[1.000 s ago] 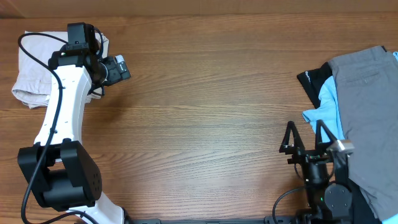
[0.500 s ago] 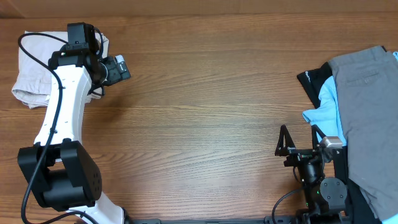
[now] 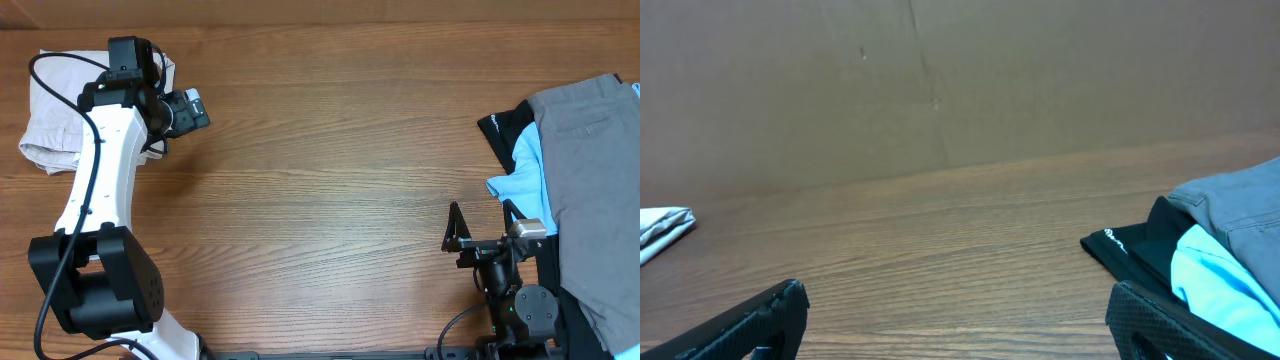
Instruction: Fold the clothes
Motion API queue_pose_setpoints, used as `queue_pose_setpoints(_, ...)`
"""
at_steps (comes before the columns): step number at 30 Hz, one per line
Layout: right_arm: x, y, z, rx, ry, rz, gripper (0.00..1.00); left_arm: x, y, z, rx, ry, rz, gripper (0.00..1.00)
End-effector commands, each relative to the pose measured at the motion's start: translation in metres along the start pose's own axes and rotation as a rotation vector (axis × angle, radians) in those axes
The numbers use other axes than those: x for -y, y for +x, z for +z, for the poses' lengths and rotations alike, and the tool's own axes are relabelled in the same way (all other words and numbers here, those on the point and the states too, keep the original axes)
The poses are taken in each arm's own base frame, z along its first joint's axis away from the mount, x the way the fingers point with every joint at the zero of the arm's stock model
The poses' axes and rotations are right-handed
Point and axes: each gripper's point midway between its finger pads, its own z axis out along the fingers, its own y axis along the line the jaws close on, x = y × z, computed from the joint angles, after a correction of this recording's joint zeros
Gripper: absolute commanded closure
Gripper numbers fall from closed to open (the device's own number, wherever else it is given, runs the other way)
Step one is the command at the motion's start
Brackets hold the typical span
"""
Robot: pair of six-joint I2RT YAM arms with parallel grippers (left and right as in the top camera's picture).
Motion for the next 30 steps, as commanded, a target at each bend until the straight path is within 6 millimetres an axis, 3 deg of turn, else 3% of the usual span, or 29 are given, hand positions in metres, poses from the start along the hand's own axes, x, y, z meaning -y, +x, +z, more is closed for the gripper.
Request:
queue_pose_setpoints(1,-0.001,0.003,0.000,0.001,-0.009,-0.010,0.00,0.001,-0.001,-0.001,0.003,0.007,-0.004,0.00)
queue_pose_setpoints(15,-0.001,0.002,0.000,0.001,-0.010,-0.010,0.00,0.000,-0.001,-0.001,0.006,0.000,-0.004,0.00)
queue_pose_setpoints(18,-0.001,0.002,0.000,0.001,-0.010,-0.010,0.00,0.003,-0.008,-0.025,0.062,0.020,-0.002,0.00)
queue_pose_setpoints(20,-0.001,0.002,0.000,0.001,-0.010,-0.010,0.00,0.006,-0.014,-0.053,0.127,0.042,0.001,0.00)
queue_pose_setpoints(26,-0.001,0.002,0.000,0.001,-0.010,-0.010,0.00,0.011,-0.019,-0.179,0.418,0.139,0.007,0.00)
queue_pose_setpoints(28,-0.001,0.002,0.000,0.001,-0.010,-0.009,0.00,0.011,-0.010,-0.227,0.529,0.181,0.015,0.00)
queue_pose_setpoints(29,-0.001,0.002,0.000,0.001,-0.010,-0.010,0.00,0.016,0.012,-0.288,0.669,0.251,0.042,0.00)
queue_pose_setpoints(30,-0.001,0.002,0.000,0.001,-0.010,-0.009,0.00,0.017,0.018,-0.302,0.699,0.270,0.051,0.00)
